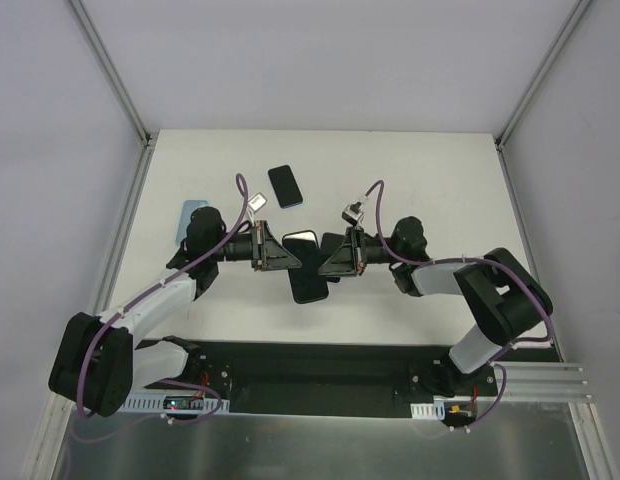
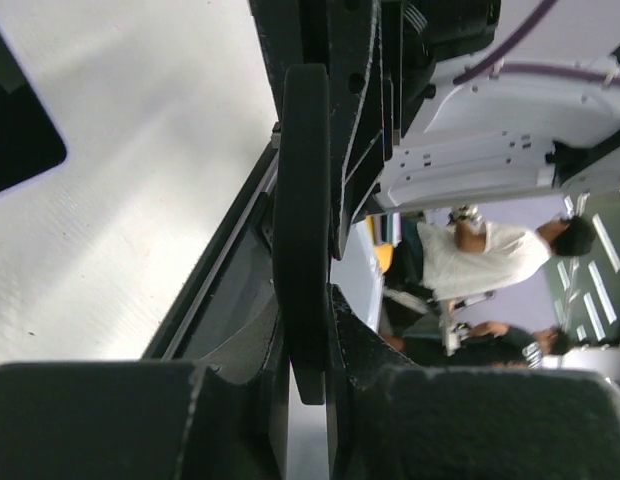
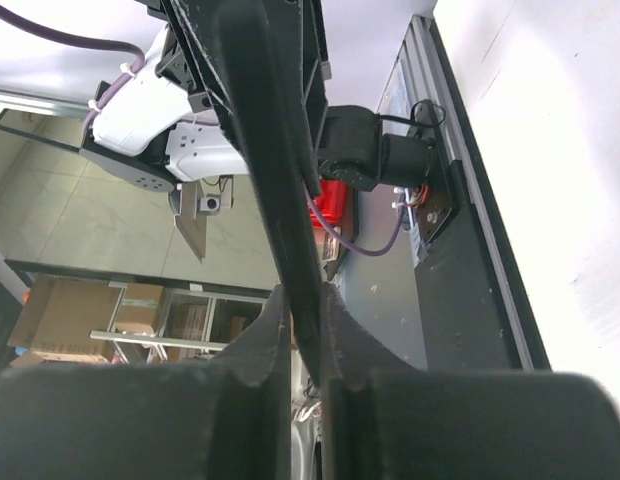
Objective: Put the phone into the phone case
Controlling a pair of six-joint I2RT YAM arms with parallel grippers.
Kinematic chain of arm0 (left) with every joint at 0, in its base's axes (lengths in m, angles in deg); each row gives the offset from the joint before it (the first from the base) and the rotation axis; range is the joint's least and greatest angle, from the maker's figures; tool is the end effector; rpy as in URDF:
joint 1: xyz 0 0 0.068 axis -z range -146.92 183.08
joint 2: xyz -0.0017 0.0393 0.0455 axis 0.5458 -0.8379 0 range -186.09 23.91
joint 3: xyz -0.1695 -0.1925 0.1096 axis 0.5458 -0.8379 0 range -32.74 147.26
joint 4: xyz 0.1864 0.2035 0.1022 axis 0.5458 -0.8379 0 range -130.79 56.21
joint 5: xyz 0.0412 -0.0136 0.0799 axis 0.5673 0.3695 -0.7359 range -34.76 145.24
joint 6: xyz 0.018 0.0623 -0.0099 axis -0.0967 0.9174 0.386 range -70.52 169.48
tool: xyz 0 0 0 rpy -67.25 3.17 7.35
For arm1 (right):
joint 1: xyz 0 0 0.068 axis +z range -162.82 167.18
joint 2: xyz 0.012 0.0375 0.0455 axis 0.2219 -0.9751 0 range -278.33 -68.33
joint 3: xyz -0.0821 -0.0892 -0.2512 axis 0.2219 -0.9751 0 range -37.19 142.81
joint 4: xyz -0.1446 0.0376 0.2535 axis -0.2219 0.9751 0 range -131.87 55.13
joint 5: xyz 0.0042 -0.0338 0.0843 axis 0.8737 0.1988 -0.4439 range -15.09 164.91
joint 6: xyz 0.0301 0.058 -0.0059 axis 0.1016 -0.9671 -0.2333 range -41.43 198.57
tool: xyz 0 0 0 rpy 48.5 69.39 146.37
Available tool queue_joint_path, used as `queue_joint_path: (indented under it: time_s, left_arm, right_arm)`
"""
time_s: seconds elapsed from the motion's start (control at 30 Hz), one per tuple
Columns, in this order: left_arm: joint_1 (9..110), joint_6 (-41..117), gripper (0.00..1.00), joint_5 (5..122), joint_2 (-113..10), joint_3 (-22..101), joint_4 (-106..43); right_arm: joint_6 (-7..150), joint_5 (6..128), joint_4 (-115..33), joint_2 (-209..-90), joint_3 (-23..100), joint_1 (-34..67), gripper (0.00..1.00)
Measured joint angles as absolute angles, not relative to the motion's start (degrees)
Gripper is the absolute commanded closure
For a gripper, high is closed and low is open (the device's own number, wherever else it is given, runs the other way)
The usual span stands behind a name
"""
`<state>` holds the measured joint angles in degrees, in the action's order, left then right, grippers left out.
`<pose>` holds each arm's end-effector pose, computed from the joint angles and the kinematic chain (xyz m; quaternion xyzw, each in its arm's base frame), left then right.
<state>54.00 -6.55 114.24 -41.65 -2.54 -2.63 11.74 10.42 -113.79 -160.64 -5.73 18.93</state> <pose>0.2377 -0.1383 0.2392 0.1273 0.7090 -0.6511 0.2393 0.2426 0.2049 0.1870 -0.2307 0.6367 0.7161 0.1688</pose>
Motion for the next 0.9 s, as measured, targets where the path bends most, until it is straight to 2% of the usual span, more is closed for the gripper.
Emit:
queue_joint_path:
  time_s: [0.17, 0.2, 0.33, 0.37, 0.43, 0.53, 0.7, 0.9]
  left_arm:
    - [53.6, -6.2, 1.0, 112.0, -41.7, -1.2, -9.5]
    - [53.6, -5.9, 1.0, 111.5, -41.7, -1.0, -10.8]
    - [53.6, -4.0, 1.0, 110.6, -41.7, -0.3, -13.4]
    - [53.6, -3.4, 1.0, 110.5, -41.7, -0.2, -13.7]
    - [53.7, -2.1, 1.0, 110.4, -41.7, -0.1, -13.8]
    - [53.6, -0.7, 1.0, 110.2, -41.7, -0.1, -14.6]
    - [53.6, 0.0, 1.0, 111.9, -41.5, -0.1, -14.8]
    - [53.6, 0.8, 1.0, 116.9, -41.5, -0.1, -14.8]
  right_arm:
    - [13.9, 12.6, -115.5, -162.6, -6.0, 18.8, 0.98]
    - [14.3, 13.2, -115.4, -162.8, -6.3, 18.8, 0.95]
    - [17.2, 14.7, -114.7, -162.6, -6.7, 19.0, 0.77]
    - [18.4, 15.3, -113.1, -162.1, -6.7, 19.0, 0.66]
    - [22.0, 16.3, -107.5, -159.6, -6.6, 19.1, 0.56]
    - [30.3, 17.5, -94.9, -154.0, -5.0, 19.1, 0.48]
    - [43.3, 19.1, -75.8, -148.2, 1.1, 18.9, 0.39]
    - [52.2, 18.7, -63.3, -147.7, 6.6, 18.4, 0.37]
